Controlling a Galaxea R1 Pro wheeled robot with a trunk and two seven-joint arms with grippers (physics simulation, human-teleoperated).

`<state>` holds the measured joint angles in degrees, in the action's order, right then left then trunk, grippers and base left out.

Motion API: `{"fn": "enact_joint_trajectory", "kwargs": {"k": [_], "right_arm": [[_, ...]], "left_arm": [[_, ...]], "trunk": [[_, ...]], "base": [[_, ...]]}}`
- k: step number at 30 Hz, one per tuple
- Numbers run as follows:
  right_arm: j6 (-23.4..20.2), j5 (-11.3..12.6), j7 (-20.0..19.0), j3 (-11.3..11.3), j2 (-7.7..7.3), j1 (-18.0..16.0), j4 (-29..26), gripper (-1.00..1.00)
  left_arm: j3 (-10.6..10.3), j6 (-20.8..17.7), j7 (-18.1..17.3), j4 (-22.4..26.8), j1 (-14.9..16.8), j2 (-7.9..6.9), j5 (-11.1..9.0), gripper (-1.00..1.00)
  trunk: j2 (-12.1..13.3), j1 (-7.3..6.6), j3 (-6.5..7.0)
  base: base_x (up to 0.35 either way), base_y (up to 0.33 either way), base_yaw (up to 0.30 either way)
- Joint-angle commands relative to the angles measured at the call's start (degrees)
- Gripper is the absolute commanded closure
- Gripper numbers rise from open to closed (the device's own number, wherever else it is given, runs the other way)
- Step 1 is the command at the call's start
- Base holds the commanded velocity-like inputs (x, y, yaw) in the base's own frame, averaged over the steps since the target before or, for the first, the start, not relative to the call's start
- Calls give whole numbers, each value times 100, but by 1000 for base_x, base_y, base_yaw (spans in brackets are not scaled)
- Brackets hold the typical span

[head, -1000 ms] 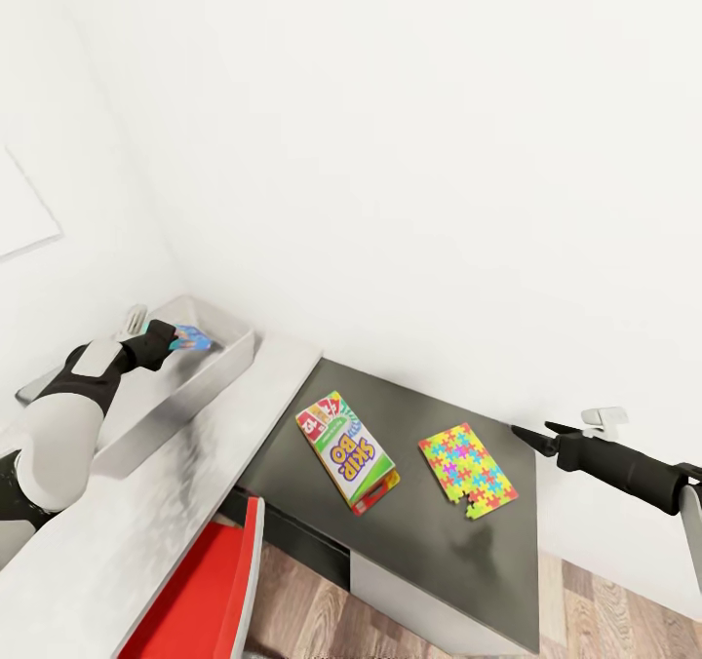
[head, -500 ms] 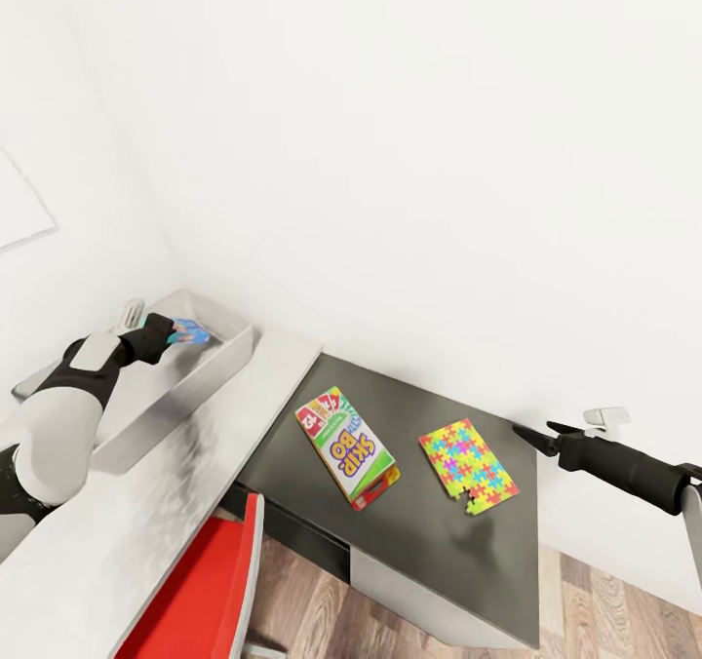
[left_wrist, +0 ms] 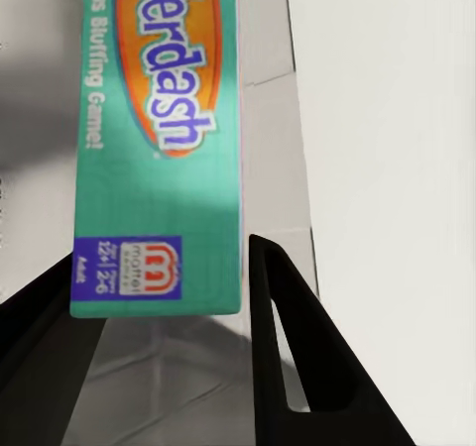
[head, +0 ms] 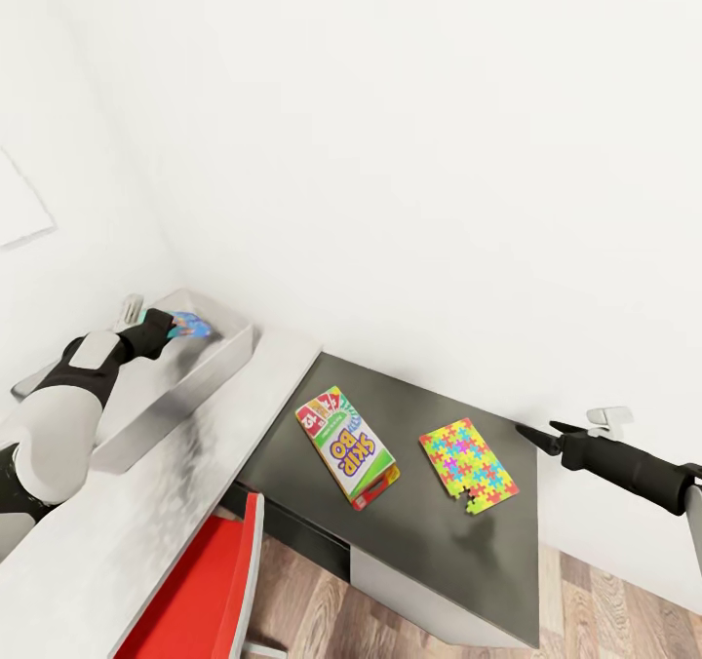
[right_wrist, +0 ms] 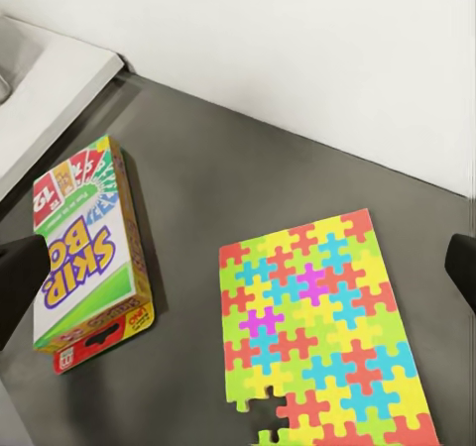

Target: Put all the toys in the child's room - the three board games (two on the bed and one on the table), the two jigsaw puzzles on the table, and the tennis ball on the table - inside the toy box on the table in the child's room.

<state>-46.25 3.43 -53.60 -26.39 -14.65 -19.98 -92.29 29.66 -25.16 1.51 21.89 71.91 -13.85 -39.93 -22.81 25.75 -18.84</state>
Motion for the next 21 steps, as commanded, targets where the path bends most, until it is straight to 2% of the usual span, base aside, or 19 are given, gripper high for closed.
{"fn": "enact_joint_trajectory", "kwargs": {"k": [1, 8, 21], "right_arm": [[-49, 37, -1, -26, -7, -9, -1, -100], [-50, 42, -1, -127, -7, -20, -7, -100], [-50, 43, -13, -159, -30, -14, -8, -100]], "left_arm": [[31, -37, -7, 6, 6, 5, -41, 100], [31, -45, -75, -3, 8, 6, -41, 100], [35, -63, -76, -17, 7, 10, -50, 100]], "trunk": [[-11, 3, -10], [-11, 3, -11], [-11, 3, -12]], "base": [[0, 0, 0], [0, 0, 0], [0, 0, 0]]}}
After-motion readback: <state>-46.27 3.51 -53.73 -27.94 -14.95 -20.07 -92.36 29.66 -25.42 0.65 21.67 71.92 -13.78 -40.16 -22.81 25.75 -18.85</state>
